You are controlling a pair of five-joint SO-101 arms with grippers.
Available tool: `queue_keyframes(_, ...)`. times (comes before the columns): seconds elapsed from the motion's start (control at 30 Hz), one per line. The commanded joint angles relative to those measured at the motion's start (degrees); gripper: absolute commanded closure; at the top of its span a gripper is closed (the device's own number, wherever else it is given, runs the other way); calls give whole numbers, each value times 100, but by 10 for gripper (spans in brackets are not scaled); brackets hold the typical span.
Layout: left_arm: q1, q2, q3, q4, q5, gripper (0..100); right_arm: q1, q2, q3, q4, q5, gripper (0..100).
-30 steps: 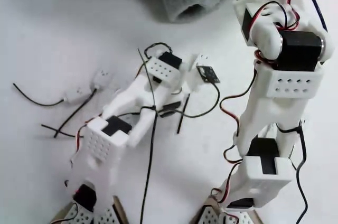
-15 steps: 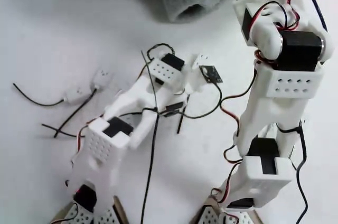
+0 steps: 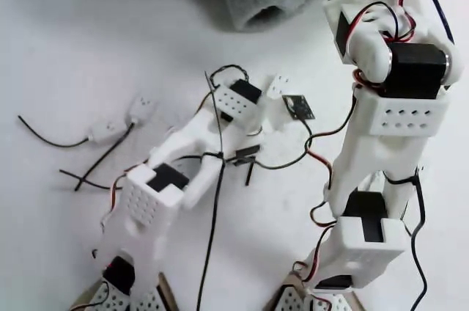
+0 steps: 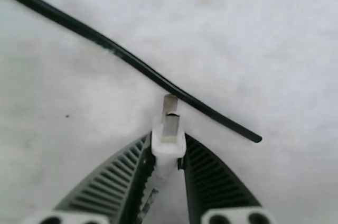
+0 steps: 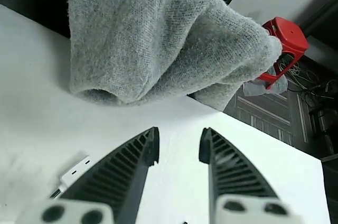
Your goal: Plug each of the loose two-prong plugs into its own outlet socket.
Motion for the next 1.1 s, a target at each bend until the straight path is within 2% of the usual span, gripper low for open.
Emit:
queue_keyframes(0.0,163,-92,-18,-149,62,906,40,-13,-176,31,-44,858)
queue_keyframes(0.13,163,-92,-18,-158,62,915,40,-13,-176,31,-44,859)
queue_keyframes(0.23,163,-101,-18,-176,62,983,40,-13,-176,31,-44,860)
queue_keyframes(0.3,163,-110,-18,-308,132,976,40,-13,-176,31,-35,860)
queue_keyframes(0.47,171,-119,-176,-404,967,976,40,-13,-176,31,-35,860)
queue_keyframes(0.63,356,-180,-484,0,1064,976,40,-13,-176,31,-26,860)
queue_keyframes(0.77,488,-769,-114,-18,1187,976,40,-13,-176,31,-26,860)
queue_keyframes(0.87,497,-1508,501,-387,1459,976,92,-31,-185,13,-35,860)
queue_keyframes(1.07,295,-2809,2303,-1969,1556,976,418,-198,-211,-4,-53,860)
